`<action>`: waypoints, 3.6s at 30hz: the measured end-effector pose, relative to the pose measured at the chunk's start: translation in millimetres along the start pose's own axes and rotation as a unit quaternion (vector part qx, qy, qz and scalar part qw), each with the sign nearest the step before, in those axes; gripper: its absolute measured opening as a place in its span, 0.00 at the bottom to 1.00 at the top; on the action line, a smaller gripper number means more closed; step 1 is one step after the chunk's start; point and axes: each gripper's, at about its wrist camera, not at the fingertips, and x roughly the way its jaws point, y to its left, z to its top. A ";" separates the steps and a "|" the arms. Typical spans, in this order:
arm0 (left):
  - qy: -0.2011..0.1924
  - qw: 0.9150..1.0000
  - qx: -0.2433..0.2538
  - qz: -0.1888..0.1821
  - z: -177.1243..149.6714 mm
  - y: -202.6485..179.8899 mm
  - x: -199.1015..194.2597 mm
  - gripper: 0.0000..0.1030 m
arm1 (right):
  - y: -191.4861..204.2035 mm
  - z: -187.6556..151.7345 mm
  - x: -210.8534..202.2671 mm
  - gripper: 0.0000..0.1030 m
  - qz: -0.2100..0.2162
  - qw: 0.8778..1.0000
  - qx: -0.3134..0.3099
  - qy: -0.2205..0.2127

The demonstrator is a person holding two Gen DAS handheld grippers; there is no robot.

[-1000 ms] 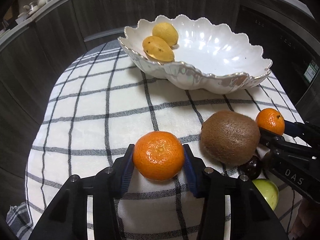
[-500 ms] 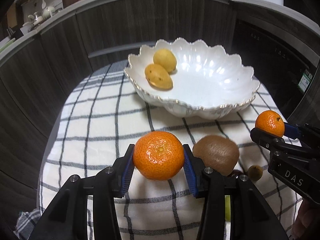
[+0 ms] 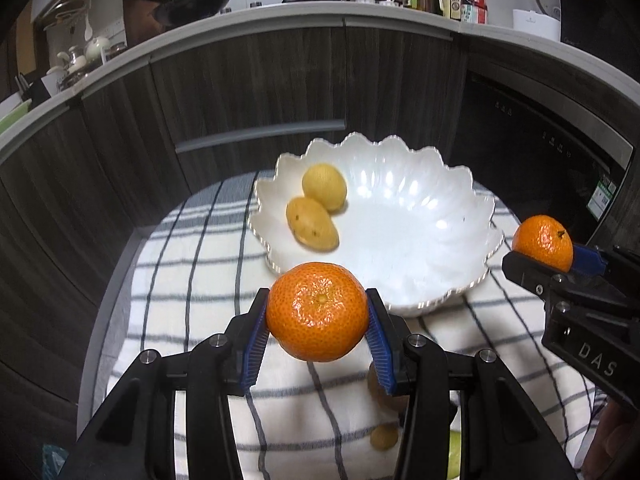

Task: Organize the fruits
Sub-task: 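Carry the tangerine over the bowl with the left gripper while the right gripper carries its tangerine, then open the left gripper into the bowl while the right gripper releases its tangerine, then withdraw both open grippers from the bowl toward the kiwi and green apple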

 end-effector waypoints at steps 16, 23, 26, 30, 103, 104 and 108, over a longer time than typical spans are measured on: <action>-0.024 1.000 0.000 0.002 53.6 -4.3 23.3 0.44 | -19.4 55.2 13.5 0.47 -0.011 1.000 0.014 -0.025; -0.010 1.000 0.000 0.002 61.5 -1.2 51.1 0.44 | -20.2 64.8 40.1 0.47 -0.008 1.000 0.009 -0.012; -0.002 1.000 0.003 -0.001 60.1 -1.7 61.0 0.44 | -22.5 66.3 52.2 0.47 -0.008 1.000 0.009 -0.006; 0.006 1.000 0.003 -0.006 60.2 -3.3 73.0 0.44 | -25.6 66.2 67.3 0.47 -0.003 1.000 0.015 0.005; -0.021 1.000 -0.007 0.013 -35.4 -11.8 -82.1 0.95 | -13.6 -26.5 -89.6 0.77 -0.051 0.997 0.009 -0.052; -0.023 1.000 -0.008 0.014 -37.9 -10.8 -84.7 0.95 | -12.4 -27.5 -89.3 0.77 -0.051 0.997 0.007 -0.050; -0.030 0.999 -0.004 0.020 -44.6 -10.4 -91.3 0.95 | -8.7 -35.2 -89.8 0.77 -0.046 0.998 -0.001 -0.048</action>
